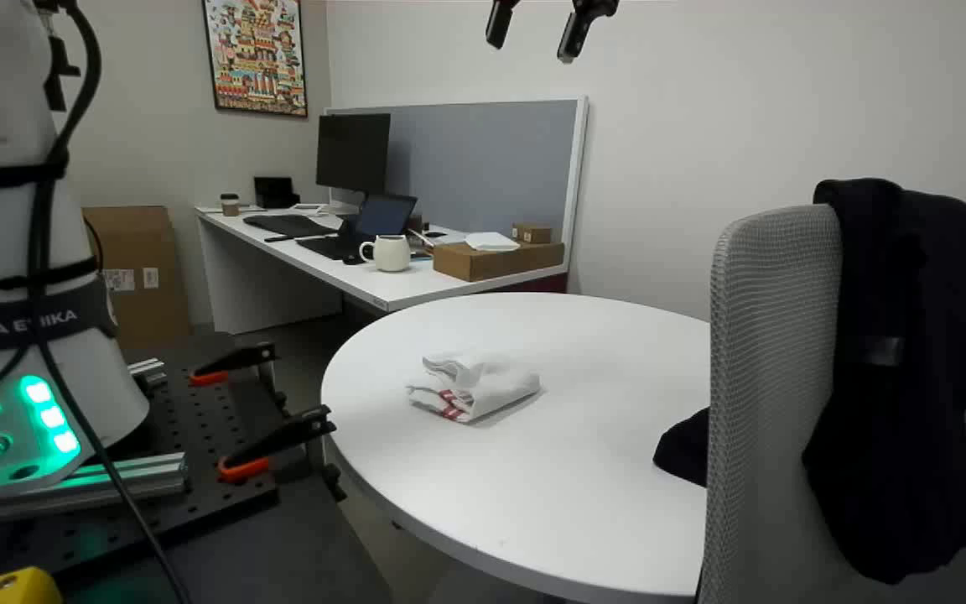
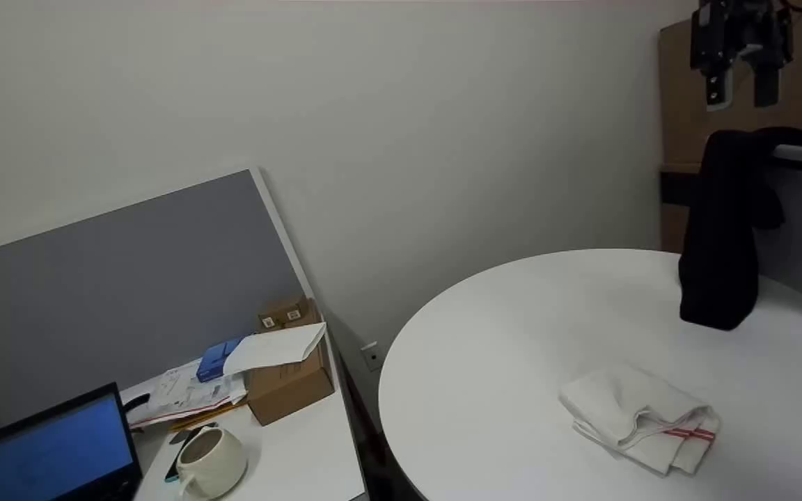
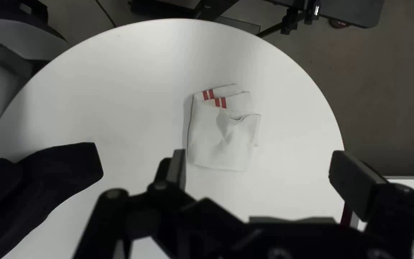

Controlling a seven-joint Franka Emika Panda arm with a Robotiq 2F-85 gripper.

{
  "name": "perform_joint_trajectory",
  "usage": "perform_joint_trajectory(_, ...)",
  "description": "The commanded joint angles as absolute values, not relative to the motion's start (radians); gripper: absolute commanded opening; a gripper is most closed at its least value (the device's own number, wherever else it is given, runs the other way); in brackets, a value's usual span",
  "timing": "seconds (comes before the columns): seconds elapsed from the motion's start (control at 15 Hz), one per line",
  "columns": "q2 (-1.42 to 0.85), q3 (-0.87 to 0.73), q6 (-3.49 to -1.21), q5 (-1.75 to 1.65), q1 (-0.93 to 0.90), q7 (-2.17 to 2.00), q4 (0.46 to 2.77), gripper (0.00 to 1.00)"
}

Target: Put the black shirt on the table

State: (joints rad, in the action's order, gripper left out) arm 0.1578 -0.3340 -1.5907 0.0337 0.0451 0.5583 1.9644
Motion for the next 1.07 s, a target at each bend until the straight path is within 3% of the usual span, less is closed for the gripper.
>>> perform_joint_trajectory(0.0, 0.154, -0.297, -1.588, 0.039, 0.086, 0.564, 1.961, 1.00)
perform_joint_trajectory(0.4, 0.095, -0.273, -1.641, 0.022, 0.120, 0.561, 1.901, 1.00)
perform_joint_trajectory(0.73, 0.076, -0.260, -1.934, -0.040, 0.146, 0.540, 1.912, 1.00)
perform_joint_trajectory(1.0, 0.033, -0.269, -1.962, 0.043, 0.161, 0.586, 1.882, 1.00)
